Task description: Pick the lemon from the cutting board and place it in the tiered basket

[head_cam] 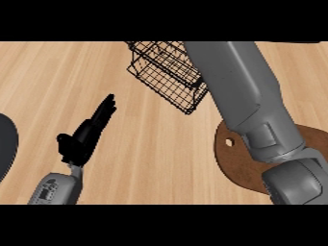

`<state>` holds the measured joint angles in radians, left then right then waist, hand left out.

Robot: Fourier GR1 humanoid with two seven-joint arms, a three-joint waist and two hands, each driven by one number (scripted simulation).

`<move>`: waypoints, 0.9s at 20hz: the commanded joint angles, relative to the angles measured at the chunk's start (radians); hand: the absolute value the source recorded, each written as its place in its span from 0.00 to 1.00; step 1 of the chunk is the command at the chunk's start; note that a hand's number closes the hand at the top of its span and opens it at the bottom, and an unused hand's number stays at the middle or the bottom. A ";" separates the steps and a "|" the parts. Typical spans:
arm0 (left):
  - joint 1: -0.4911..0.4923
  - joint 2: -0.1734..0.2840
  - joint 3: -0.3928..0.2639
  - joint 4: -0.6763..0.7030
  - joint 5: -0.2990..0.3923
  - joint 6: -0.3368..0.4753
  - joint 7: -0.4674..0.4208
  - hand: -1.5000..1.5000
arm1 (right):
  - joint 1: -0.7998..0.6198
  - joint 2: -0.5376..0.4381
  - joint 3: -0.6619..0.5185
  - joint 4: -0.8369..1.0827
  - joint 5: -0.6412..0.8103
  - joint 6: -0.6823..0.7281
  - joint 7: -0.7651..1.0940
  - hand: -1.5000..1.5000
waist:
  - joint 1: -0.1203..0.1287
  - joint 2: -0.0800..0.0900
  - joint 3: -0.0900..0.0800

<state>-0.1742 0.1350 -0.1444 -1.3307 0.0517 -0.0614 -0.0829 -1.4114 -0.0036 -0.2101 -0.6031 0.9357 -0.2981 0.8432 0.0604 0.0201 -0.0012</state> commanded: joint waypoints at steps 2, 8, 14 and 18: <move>-0.020 0.003 0.004 0.015 -0.010 -0.006 -0.016 0.50 | -0.071 0.003 -0.067 0.147 -0.063 -0.108 -0.082 1.00 | 0.015 0.008 0.000; -0.015 -0.016 -0.012 -0.005 0.003 -0.023 0.007 0.50 | -0.081 0.004 -0.181 0.204 -0.220 -0.172 -0.090 1.00 | 0.019 0.009 0.000; -0.005 0.011 0.015 -0.020 0.011 -0.030 0.017 0.50 | -0.121 0.004 -0.240 0.266 -0.398 -0.268 -0.096 0.00 | 0.023 -0.003 0.000; -0.011 -0.007 0.006 -0.001 -0.015 -0.008 -0.005 0.50 | -0.170 0.004 -0.249 0.291 -0.385 -0.387 -0.102 0.00 | 0.014 0.001 -0.001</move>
<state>-0.1916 0.1330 -0.1357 -1.3324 0.0505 -0.0808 -0.0800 -1.5456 -0.0003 -0.4459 -0.3363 0.5747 -0.5961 0.7451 0.0834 0.0236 -0.0014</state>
